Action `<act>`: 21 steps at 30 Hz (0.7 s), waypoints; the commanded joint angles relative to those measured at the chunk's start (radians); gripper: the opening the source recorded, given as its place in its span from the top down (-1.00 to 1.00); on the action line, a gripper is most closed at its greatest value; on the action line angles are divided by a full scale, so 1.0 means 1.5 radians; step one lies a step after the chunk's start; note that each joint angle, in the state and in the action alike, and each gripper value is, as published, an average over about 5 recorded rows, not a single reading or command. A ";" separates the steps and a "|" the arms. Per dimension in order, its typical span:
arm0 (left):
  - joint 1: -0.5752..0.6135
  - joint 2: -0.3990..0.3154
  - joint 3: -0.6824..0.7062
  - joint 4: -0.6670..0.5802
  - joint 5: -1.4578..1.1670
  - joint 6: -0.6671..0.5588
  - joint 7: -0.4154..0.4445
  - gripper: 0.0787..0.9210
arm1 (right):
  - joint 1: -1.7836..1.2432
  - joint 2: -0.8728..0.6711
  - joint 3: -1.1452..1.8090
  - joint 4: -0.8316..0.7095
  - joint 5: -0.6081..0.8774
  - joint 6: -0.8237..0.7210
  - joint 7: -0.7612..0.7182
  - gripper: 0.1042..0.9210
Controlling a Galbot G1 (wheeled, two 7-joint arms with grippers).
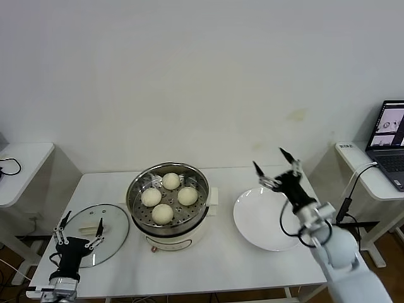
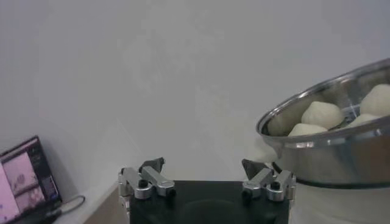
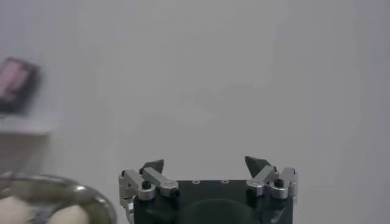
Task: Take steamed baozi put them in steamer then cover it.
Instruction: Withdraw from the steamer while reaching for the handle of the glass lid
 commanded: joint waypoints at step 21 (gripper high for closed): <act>-0.143 0.154 0.027 0.362 0.646 -0.046 -0.042 -0.77 | -0.244 0.203 0.242 0.004 -0.091 0.065 -0.008 -0.76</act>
